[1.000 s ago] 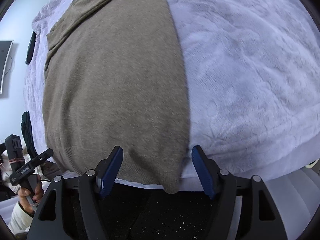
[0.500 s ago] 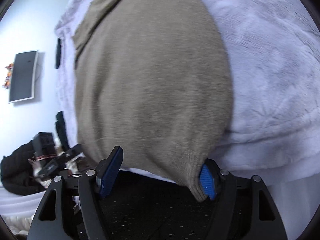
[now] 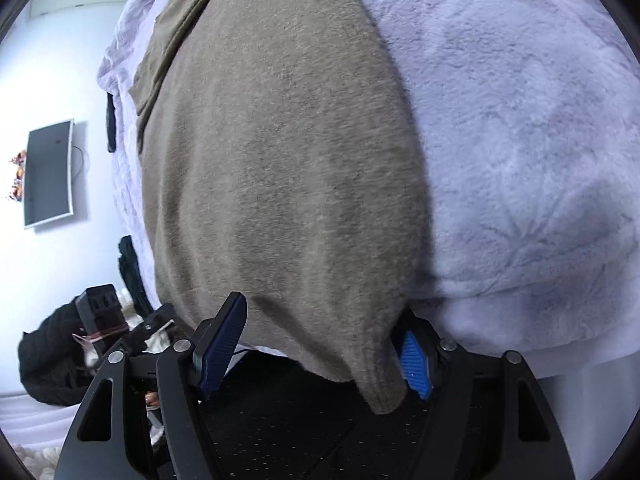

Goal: Fold small clothes
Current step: 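Grasp the sweater hem with both tools and lift it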

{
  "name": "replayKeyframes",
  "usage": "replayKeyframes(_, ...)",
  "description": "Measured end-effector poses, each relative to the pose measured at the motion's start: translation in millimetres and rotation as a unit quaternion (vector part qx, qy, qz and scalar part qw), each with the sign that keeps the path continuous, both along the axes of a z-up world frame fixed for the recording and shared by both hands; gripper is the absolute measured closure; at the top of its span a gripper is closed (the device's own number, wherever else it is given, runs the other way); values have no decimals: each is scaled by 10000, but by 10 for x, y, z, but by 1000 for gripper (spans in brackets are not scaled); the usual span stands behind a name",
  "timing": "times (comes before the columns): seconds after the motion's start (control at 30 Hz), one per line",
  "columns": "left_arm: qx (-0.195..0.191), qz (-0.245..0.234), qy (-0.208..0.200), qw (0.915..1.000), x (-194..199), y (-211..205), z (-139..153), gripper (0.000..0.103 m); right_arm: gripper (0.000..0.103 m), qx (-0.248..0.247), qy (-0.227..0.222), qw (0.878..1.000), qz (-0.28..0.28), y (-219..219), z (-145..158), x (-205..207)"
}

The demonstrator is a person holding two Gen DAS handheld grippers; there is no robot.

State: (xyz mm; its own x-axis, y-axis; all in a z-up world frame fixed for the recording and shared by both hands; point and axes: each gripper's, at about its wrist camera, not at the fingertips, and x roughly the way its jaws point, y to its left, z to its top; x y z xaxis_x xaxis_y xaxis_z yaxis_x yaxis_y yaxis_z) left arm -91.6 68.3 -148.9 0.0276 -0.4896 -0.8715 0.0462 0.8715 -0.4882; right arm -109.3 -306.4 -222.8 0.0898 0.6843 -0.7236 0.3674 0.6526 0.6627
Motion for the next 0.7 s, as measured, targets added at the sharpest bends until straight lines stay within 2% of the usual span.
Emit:
replayKeyframes(0.03, -91, 21, 0, 10000, 0, -8, 14, 39, 38, 49, -12, 10000, -21, 9, 10, -7)
replayKeyframes(0.07, -161, 47, 30, 9999, 8, -15, 13, 50, 42, 79, -16, 10000, -35, 43, 16, -3)
replayKeyframes(0.1, -224, 77, 84, 9997, 15, -23, -3, 62, 51, 58, 11, 10000, -33, 71, 7, 9)
replayKeyframes(0.17, -257, 138, 248, 9993, 33, -44, -68, 75, 65, -30, 82, 10000, -36, 85, -8, 18)
replayKeyframes(0.23, -223, 114, 255, 9994, 38, -63, -79, 80, 87, -85, 98, 9999, -51, 62, 1, -7)
replayKeyframes(0.27, -212, 77, 223, 9995, 40, -73, -57, 86, 90, -63, 41, 10000, -61, 55, 37, -17)
replayKeyframes(0.43, -258, 6, 99, 9996, 56, -64, 63, 86, 91, 345, -298, 9989, -149, 46, 257, 0)
replayKeyframes(0.5, -216, 37, 194, 9996, 69, -64, 7, 86, 91, 474, -250, 9985, -129, 72, 244, 56)
replayKeyframes(0.57, -161, 53, 334, 9993, 76, -63, -84, 86, 86, 457, -65, 9989, -22, 74, 153, 98)
replayKeyframes(0.6, -163, 74, 366, 9992, 77, -62, -109, 85, 83, 397, 81, 9992, 31, 79, 88, 113)
replayKeyframes(0.67, -168, 113, 426, 9989, 81, -67, -148, 85, 70, 405, 248, 9987, 163, 104, -8, 133)
replayKeyframes(0.7, -177, 110, 455, 9987, 94, -70, -162, 85, 60, 439, 230, 9986, 198, 122, -23, 143)
